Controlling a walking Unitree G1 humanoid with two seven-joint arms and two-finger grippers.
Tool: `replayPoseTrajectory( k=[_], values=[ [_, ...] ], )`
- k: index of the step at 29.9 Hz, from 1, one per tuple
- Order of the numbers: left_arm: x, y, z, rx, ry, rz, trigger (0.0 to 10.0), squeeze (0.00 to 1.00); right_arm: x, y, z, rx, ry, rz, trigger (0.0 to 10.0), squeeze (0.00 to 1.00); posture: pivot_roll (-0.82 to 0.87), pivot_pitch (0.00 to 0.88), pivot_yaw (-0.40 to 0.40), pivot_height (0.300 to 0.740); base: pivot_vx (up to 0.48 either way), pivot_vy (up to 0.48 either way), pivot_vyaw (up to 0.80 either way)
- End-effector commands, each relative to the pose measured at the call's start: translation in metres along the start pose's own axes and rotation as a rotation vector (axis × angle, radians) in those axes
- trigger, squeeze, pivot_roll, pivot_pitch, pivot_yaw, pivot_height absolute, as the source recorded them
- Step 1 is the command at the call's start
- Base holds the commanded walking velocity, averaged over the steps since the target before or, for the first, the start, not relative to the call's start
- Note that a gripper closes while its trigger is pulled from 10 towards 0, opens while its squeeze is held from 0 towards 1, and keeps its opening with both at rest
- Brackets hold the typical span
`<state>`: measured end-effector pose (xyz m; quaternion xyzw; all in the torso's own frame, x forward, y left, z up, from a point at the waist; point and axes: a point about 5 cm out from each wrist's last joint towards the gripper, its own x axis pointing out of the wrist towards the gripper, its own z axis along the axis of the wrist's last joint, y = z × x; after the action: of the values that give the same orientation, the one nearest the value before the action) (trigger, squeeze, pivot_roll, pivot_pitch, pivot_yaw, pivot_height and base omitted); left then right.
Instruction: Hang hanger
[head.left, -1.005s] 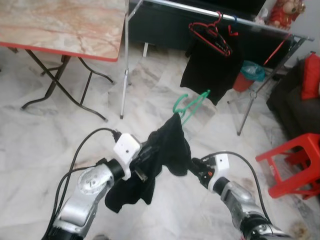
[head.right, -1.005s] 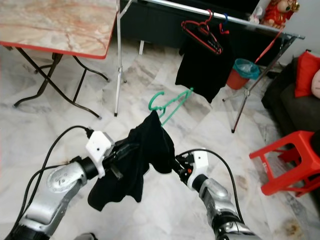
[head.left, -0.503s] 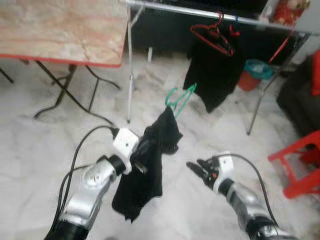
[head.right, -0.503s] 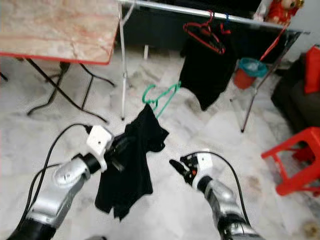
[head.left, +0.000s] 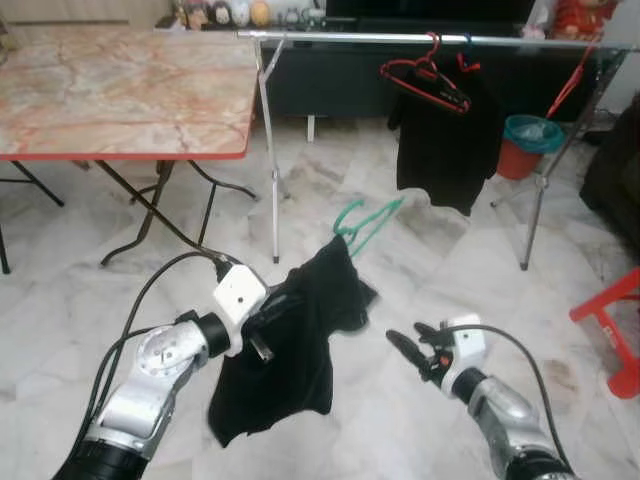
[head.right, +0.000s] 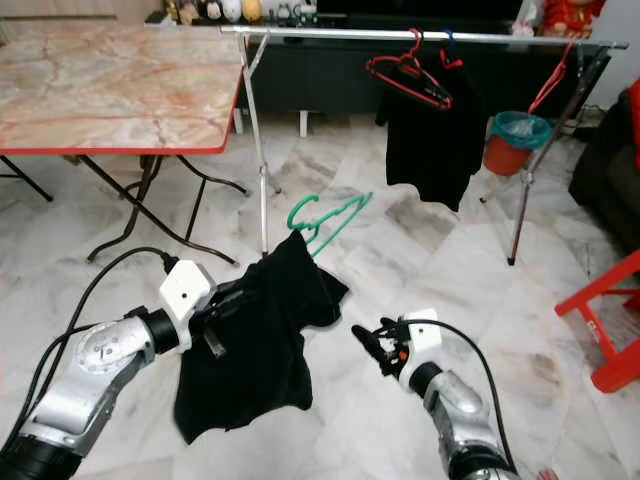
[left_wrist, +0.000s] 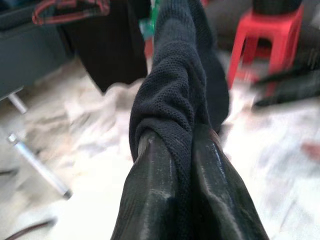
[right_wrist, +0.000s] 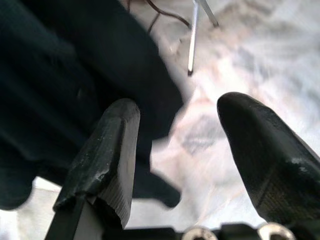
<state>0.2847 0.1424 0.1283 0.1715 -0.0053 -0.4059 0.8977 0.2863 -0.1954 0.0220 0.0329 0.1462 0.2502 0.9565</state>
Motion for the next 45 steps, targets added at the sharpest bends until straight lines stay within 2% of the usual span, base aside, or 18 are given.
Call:
replayPoseTrajectory(
  k=[1,2,4,5,8,9,12,15,19,21,26,29,31,36,38,45],
  values=[
    [-0.002,0.009,-0.005,0.065,0.058,0.012,10.0,0.00,0.000,-0.001,0.013,-0.105,-0.015,0.062,10.0,0.00,0.10,0.056,-0.009,0.740,0.000,0.000,0.00],
    [-0.003,0.012,-0.011,0.086,0.097,0.015,10.0,0.00,0.000,0.000,0.021,-0.166,-0.022,0.109,10.0,0.00,0.10,0.056,-0.009,0.740,0.000,0.000,0.00],
    [-0.005,0.013,-0.013,0.086,0.108,0.010,10.0,0.00,0.000,0.001,0.026,-0.189,-0.036,0.135,10.0,0.00,0.09,0.066,-0.001,0.740,0.000,0.000,0.00],
    [-0.006,0.013,-0.016,0.083,0.127,-0.005,10.0,0.00,-0.001,0.002,0.038,-0.222,-0.068,0.187,10.0,0.00,0.09,0.072,0.009,0.740,0.000,0.000,0.00],
    [-0.009,0.012,-0.020,0.083,0.155,-0.035,10.0,0.00,-0.003,0.005,0.049,-0.240,-0.089,0.256,10.0,0.00,0.07,0.079,0.017,0.740,0.000,0.000,0.00],
    [-0.011,0.012,-0.023,0.088,0.179,-0.057,10.0,0.00,-0.006,0.007,0.054,-0.259,-0.077,0.322,10.0,0.00,0.07,0.081,0.019,0.740,0.000,0.000,0.00],
    [-0.013,0.010,-0.027,0.108,0.206,-0.108,10.0,0.00,-0.011,0.008,0.059,-0.285,-0.059,0.395,10.0,0.00,0.07,0.085,0.023,0.740,0.000,0.000,0.00],
    [-0.020,0.007,-0.023,0.088,0.204,-0.213,10.0,0.00,-0.016,-0.004,0.062,-0.330,-0.032,0.382,10.0,0.00,0.07,0.084,0.022,0.740,0.000,0.000,0.00],
    [-0.030,0.007,-0.023,0.087,0.235,-0.309,10.0,0.00,-0.020,-0.004,0.063,-0.351,0.015,0.453,10.0,0.00,0.07,0.086,0.018,0.740,0.000,0.000,0.00],
    [-0.037,0.008,-0.020,0.092,0.245,-0.368,10.0,0.00,-0.021,-0.003,0.064,-0.325,0.028,0.495,10.0,0.00,0.07,0.086,0.018,0.740,0.000,0.000,0.00],
    [-0.044,0.010,-0.010,0.089,0.239,-0.431,10.0,0.00,-0.022,-0.001,0.064,-0.300,0.047,0.541,10.0,0.00,0.07,0.089,0.013,0.740,0.000,0.000,0.00],
    [-0.045,0.009,-0.003,0.083,0.224,-0.477,10.0,0.00,-0.025,0.007,0.061,-0.269,0.083,0.642,10.0,0.00,0.08,0.087,0.008,0.740,0.000,0.000,0.00],
    [-0.044,0.007,0.001,0.061,0.208,-0.509,10.0,0.00,-0.025,0.010,0.059,-0.289,0.099,0.676,10.0,0.00,0.08,0.085,0.006,0.740,0.000,0.000,0.00],
    [-0.039,0.000,0.005,0.081,0.201,-0.573,10.0,0.00,-0.021,0.012,0.064,-0.293,0.086,0.692,10.0,0.00,0.08,0.077,0.001,0.740,0.000,0.000,0.00],
    [-0.032,-0.004,0.011,0.073,0.172,-0.589,10.0,0.00,-0.020,0.014,0.069,-0.315,0.070,0.703,10.0,0.00,0.09,0.075,0.000,0.740,0.000,0.000,0.00],
    [-0.028,-0.007,0.019,0.083,0.153,-0.624,10.0,0.00,-0.017,0.018,0.080,-0.333,0.026,0.721,10.0,0.00,0.09,0.070,0.004,0.740,0.000,0.000,0.00]
  ],
)
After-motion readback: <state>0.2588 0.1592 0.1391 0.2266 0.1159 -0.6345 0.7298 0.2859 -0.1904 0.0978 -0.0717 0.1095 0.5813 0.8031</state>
